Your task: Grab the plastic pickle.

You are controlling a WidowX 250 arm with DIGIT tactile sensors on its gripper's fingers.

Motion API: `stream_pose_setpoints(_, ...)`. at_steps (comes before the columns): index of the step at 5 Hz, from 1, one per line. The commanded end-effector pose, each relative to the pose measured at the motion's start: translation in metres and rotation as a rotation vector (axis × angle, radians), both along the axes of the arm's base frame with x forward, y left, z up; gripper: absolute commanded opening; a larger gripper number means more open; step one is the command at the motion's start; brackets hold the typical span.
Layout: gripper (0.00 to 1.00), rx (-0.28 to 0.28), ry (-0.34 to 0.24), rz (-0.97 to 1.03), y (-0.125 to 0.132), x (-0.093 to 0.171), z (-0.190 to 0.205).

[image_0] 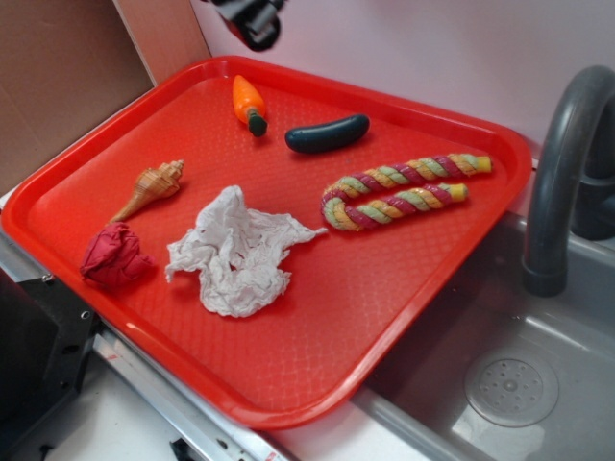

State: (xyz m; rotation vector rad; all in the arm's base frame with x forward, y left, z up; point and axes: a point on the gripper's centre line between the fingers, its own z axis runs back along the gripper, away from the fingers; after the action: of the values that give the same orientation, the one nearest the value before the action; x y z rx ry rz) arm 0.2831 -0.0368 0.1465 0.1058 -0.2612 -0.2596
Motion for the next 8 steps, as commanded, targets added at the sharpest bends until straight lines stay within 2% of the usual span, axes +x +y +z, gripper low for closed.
stream_pose_setpoints(1, 1.0, -0.005, 0.112, -0.068, -0.001, 0.023, -0.058)
stream_pose_setpoints(2, 1.0, 0.008, 0.136, -0.061, 0.002, 0.026, -0.077)
stream_pose_setpoints(3, 1.0, 0.027, 0.11, -0.042, 0.005, 0.037, -0.09)
stream_pose_setpoints(5, 1.0, -0.002, 0.116, 0.0, 0.017, 0.052, -0.105)
stream_pose_setpoints(6, 0.73, -0.042, 0.13, 0.025, 0.019, 0.054, -0.112)
stream_pose_setpoints(7, 0.0, -0.027, 0.148, 0.017, 0.017, 0.048, -0.118)
stream_pose_setpoints(8, 0.0, -0.017, 0.166, 0.012, 0.016, 0.038, -0.106)
